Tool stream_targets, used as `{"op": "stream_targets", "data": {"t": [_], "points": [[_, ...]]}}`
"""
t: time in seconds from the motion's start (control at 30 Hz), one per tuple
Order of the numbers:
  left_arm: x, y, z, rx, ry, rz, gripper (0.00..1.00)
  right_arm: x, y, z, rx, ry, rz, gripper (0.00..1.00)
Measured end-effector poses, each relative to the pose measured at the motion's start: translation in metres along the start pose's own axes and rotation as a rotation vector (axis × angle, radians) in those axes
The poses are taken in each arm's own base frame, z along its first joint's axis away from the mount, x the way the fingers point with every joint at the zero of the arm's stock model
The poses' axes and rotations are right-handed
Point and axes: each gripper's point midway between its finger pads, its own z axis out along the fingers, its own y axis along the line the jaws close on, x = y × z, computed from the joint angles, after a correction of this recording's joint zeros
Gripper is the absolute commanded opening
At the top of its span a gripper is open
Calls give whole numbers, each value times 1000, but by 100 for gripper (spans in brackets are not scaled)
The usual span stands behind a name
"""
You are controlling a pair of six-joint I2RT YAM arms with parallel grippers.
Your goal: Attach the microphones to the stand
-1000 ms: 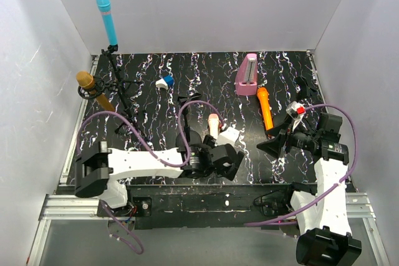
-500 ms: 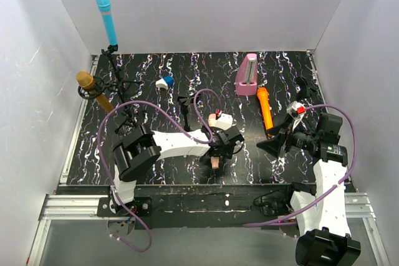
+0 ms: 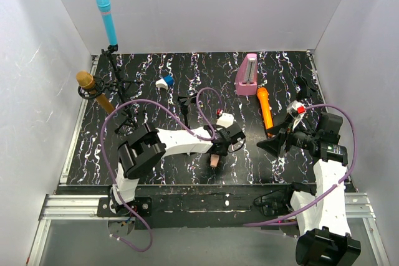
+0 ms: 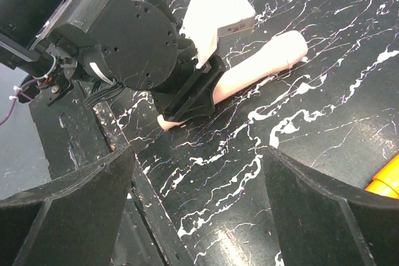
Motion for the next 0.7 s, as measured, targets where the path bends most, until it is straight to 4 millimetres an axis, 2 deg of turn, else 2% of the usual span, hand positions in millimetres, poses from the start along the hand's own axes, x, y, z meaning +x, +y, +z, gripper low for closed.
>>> {"op": "stream_targets", "data": {"t": [0.17, 0.27, 0.37, 0.5, 0.6, 0.7], "points": [[-5, -10, -3, 63, -3, 25, 0, 0, 0, 0, -1, 1, -1, 90], [-22, -22, -19, 164, -55, 32, 0, 2, 2, 0, -7, 5, -1, 90], [-54, -39, -54, 299, -159, 20, 0, 4, 4, -1, -14, 8, 5, 90], [-113, -57, -119, 488, -360, -32, 0, -3, 11, -3, -30, 15, 19, 90], [-145, -60, -161, 589, -494, -81, 0, -26, 21, -7, -58, 5, 7, 89], [-167, -61, -189, 661, -598, -128, 0, -53, 32, -11, -99, -17, -5, 89]]}}
